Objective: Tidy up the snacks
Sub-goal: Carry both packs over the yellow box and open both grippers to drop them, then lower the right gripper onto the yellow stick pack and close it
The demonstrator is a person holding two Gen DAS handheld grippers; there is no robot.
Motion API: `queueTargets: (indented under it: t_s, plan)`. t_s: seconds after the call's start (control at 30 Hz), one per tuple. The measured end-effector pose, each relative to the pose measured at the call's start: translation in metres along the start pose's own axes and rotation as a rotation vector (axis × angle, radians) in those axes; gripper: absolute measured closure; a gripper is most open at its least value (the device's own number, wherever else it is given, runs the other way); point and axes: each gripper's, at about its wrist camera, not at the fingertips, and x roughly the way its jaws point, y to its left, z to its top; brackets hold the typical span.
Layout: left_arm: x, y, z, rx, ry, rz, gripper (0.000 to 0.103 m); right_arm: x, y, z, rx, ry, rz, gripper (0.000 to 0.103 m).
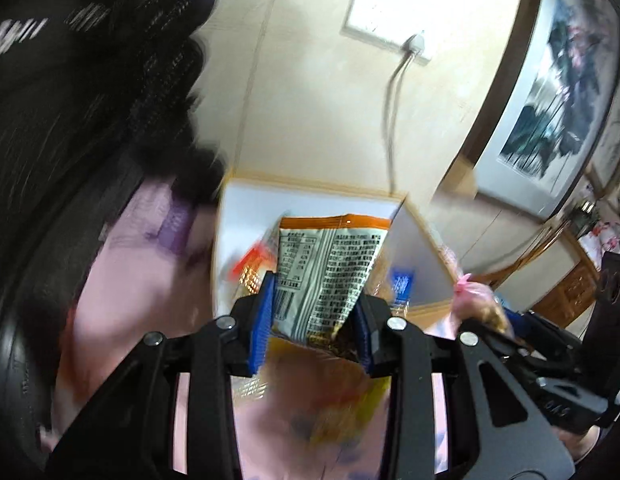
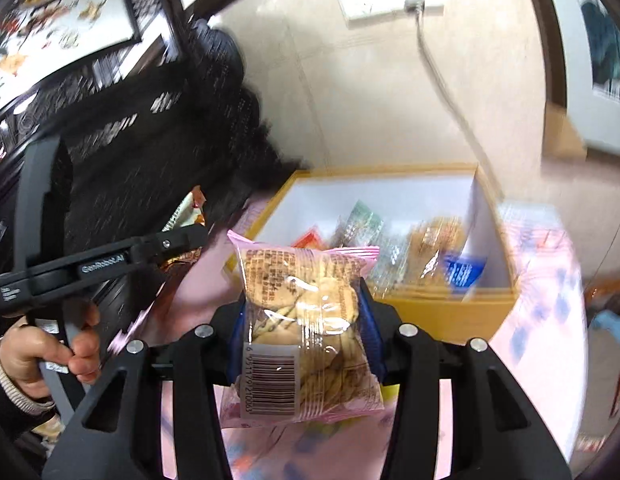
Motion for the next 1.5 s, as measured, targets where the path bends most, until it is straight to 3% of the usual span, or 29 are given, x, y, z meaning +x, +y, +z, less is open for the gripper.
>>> queueTargets:
  t_s: [0.23,0.27,0.3,0.33,0.37,0.4,0.47,0.63,0.83,1.2,1.5]
  plan:
    - [0.045,-0.02,0.055,0.075,-0.04,0.012,0.067,0.022,-0.023,0.051,-0.05,-0.089,-0.076,0.055]
    - [0.05,-0.021,0.058,0.073,-0.029,0.022,0.046,0.025,-0.026,0.053,-0.05,-0.089,-0.084,0.053]
    - [0.056,-0.022,0.061,0.062,-0.007,0.053,0.004,0.029,-0.028,0.056,-0.043,-0.087,-0.113,0.047]
    - [0.057,-0.023,0.063,0.047,-0.008,0.108,0.002,0.028,-0.029,0.056,-0.028,-0.096,-0.153,0.035]
    - [0.053,-0.022,0.064,0.026,-0.044,0.168,0.002,0.024,-0.029,0.056,-0.006,-0.124,-0.204,0.01]
    - [0.049,-0.021,0.063,0.011,-0.061,0.186,0.002,0.02,-0.029,0.056,0.007,-0.159,-0.23,0.001]
    - [0.045,-0.015,0.059,-0.006,-0.052,0.136,0.002,0.01,-0.025,0.051,-0.015,-0.217,-0.229,0.001]
    - [0.038,-0.001,0.049,-0.051,-0.015,0.138,0.002,0.009,-0.019,0.044,-0.097,-0.167,-0.259,0.001]
    - [0.02,0.013,0.033,-0.09,-0.022,0.144,0.002,0.006,-0.017,0.028,-0.076,-0.136,-0.253,0.001]
    - [0.013,0.015,0.001,-0.067,0.053,0.193,0.002,-0.004,-0.01,0.0,-0.025,-0.074,-0.244,0.001]
    - [-0.002,0.01,-0.018,-0.034,0.063,0.195,0.002,-0.014,-0.007,-0.029,0.0,-0.027,-0.253,0.001]
